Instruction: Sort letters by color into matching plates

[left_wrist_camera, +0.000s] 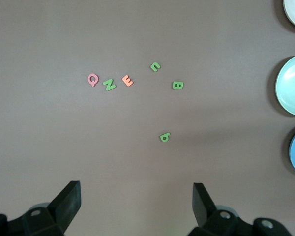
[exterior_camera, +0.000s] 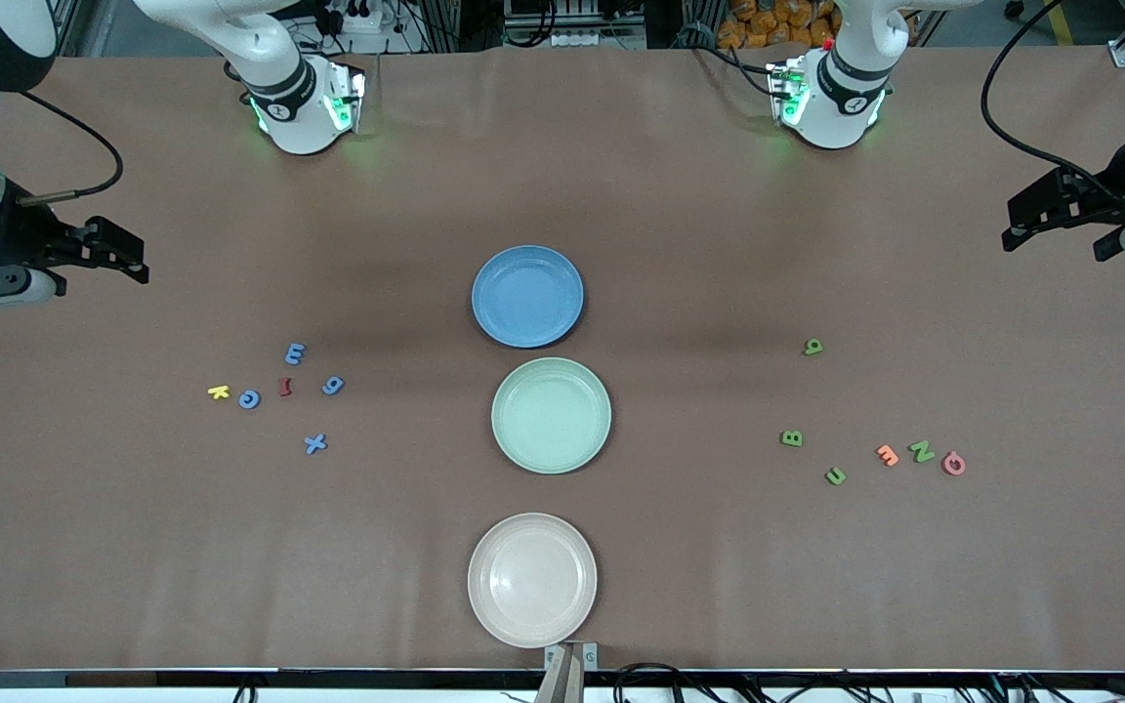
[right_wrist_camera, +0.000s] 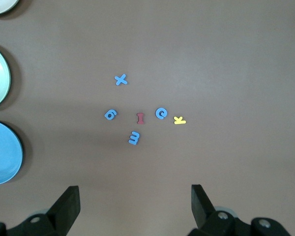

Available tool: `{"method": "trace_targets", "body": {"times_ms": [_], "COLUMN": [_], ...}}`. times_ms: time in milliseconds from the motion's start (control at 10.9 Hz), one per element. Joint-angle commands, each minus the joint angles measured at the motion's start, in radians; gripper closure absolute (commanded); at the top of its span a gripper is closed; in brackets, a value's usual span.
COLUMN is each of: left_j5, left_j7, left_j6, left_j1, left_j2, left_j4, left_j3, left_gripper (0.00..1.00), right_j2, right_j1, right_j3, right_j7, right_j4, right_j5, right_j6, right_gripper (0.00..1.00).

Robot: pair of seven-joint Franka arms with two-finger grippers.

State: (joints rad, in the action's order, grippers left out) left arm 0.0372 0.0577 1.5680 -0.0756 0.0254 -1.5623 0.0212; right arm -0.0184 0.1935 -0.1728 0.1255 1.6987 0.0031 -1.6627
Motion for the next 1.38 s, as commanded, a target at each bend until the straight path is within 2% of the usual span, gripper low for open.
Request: {"method": "trace_targets", "body": {"times_ms": [0, 92, 183, 275, 550, 917, 1101, 1284], "left_j5": [0.023, 0.020, 0.021, 0.018, 0.007, -0.053, -0.053, -0.053], "left_j7": [0.017, 0.022, 0.022, 0.022, 0.027, 0.017, -0.018, -0.027], "left_j6": [0.035, 0.131, 0.258, 0.305, 0.294, 0.277, 0.296, 0.302], "left_j1": [0.008, 0.007, 0.007, 0.008, -0.003, -0.004, -0.007, -0.010], "left_j2": [0.037, 0.124, 0.233, 0.279, 0.260, 0.167, 0.058, -0.065], "left_j4": [-0.054, -0.181, -0.346, -0.419, -0.429, -0.420, -0.404, -0.345], "left_j3": [-0.001, -0.003, -0.001, -0.001, -0.006, -0.064, -0.064, -0.066], "left_gripper": [0.00, 0.00, 0.00, 0.00, 0.00, 0.00, 0.00, 0.00], "right_j2": [-0.011, -0.003, 0.003, 0.005, 0.000, 0.005, 0.053, 0.095], "right_j1": [0.029, 0.027, 0.029, 0.030, 0.026, 0.017, 0.015, 0.023], "right_j3": [0.004, 0.001, 0.001, 0.001, 0.001, -0.001, -0.001, -0.001], "right_j7": [-0.015, -0.012, -0.013, -0.017, -0.055, -0.116, -0.106, -0.104], "right_j4": [-0.090, -0.173, -0.223, -0.228, -0.218, -0.180, -0.179, -0.116], "right_j5": [0.000, 0.006, 0.003, -0.003, 0.009, 0.011, 0.011, 0.011], "right_j6": [0.039, 0.096, 0.138, 0.142, 0.144, 0.084, 0.096, 0.048], "right_gripper": [0.00, 0.00, 0.00, 0.00, 0.00, 0.00, 0.00, 0.00]}}
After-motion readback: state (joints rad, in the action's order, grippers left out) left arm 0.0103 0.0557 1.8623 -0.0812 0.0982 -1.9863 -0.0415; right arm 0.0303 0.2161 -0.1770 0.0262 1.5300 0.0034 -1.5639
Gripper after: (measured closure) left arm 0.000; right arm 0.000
